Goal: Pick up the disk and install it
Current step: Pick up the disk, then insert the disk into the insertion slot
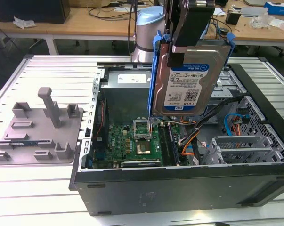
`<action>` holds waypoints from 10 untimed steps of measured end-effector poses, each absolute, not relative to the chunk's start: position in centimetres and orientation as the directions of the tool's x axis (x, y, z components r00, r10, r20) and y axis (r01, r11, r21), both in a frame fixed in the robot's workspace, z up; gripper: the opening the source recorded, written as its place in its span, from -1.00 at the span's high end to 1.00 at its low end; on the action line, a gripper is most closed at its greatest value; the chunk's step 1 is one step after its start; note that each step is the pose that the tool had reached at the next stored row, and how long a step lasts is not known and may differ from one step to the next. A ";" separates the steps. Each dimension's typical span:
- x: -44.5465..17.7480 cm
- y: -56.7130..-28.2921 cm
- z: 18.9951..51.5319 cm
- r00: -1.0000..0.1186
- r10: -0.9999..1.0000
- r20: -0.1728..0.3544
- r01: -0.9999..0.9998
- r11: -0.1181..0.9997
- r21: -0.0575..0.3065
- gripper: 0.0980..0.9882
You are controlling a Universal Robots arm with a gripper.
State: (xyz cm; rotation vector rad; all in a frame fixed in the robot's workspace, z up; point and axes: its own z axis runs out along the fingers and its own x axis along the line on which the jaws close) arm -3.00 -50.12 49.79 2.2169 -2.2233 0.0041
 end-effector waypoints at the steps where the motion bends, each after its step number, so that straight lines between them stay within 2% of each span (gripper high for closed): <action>1: -3.0 -50.1 49.8 -0.003 -1.000 0.003 -1.000 0.003 -0.001 0.40; 10: -2.8 -50.2 49.8 -0.003 -1.000 0.003 -1.000 0.003 -0.001 0.40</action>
